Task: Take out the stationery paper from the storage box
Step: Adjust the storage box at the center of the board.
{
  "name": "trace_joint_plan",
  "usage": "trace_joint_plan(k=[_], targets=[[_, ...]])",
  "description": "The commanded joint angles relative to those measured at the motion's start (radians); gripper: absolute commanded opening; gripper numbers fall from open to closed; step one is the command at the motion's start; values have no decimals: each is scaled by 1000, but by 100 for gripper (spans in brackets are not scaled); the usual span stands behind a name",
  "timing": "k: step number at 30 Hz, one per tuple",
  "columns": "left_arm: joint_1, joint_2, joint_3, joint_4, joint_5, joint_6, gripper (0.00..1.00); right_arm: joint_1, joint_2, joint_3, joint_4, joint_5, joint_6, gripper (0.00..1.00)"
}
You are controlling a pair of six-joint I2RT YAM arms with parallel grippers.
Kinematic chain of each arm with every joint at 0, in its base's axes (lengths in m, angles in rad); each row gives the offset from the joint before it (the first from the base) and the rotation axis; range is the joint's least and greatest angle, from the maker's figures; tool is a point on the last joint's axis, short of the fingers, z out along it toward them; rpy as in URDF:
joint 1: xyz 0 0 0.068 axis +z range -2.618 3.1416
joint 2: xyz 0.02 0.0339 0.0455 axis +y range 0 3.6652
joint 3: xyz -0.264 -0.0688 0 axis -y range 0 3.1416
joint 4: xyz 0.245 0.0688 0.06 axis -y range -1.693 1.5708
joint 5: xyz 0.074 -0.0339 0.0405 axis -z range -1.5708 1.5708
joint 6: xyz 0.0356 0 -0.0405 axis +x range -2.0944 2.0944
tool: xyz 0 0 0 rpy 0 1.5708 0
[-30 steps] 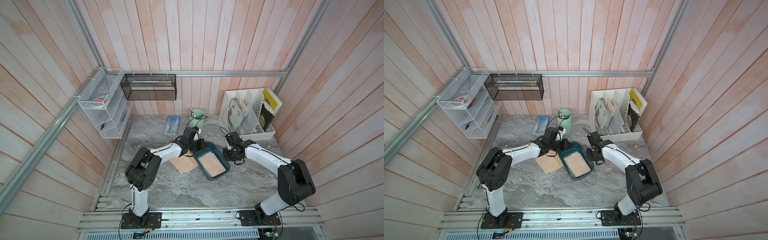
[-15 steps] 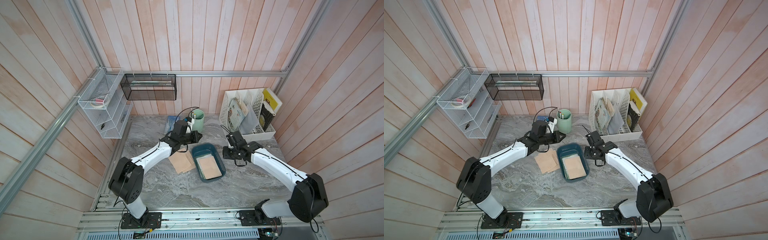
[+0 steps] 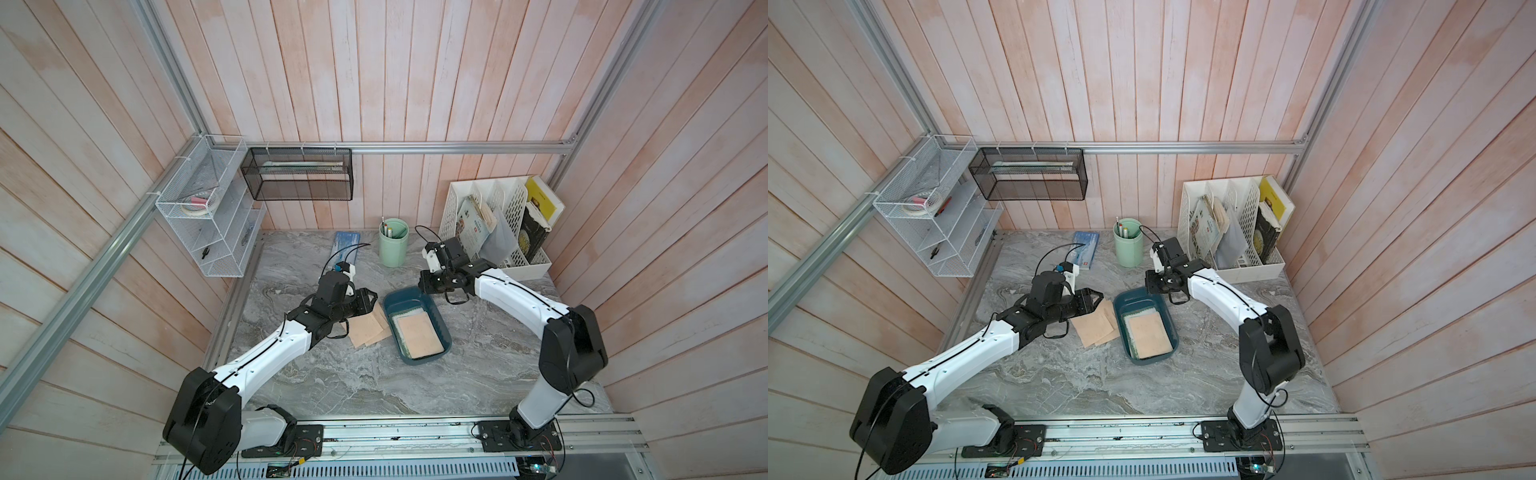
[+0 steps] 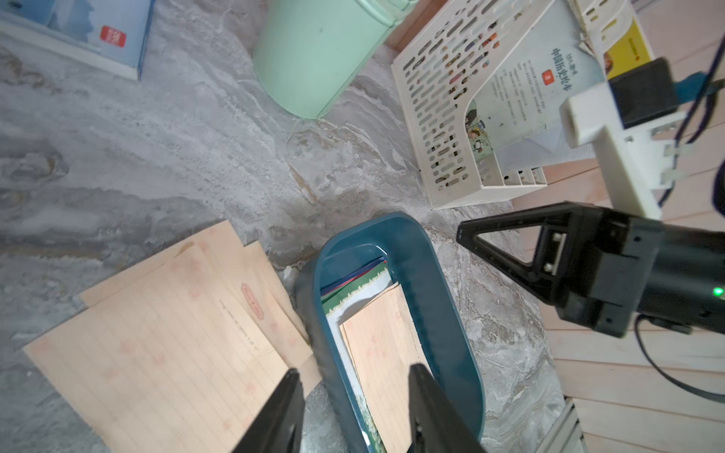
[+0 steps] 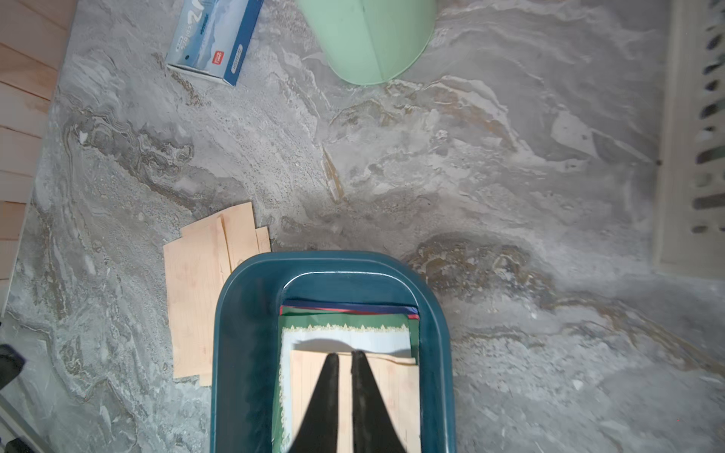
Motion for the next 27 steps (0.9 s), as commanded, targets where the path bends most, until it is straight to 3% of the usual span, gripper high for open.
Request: trace_joint_plan(k=[1, 12, 27], targets=[[2, -35, -51, -12, -24, -17, 51, 7, 57, 48, -1, -84, -42, 11], [4, -51, -171, 34, 0, -65, 53, -13, 224, 89, 12, -122, -50, 8], [4, -26, -166, 42, 15, -62, 53, -164, 163, 26, 85, -64, 0, 8]])
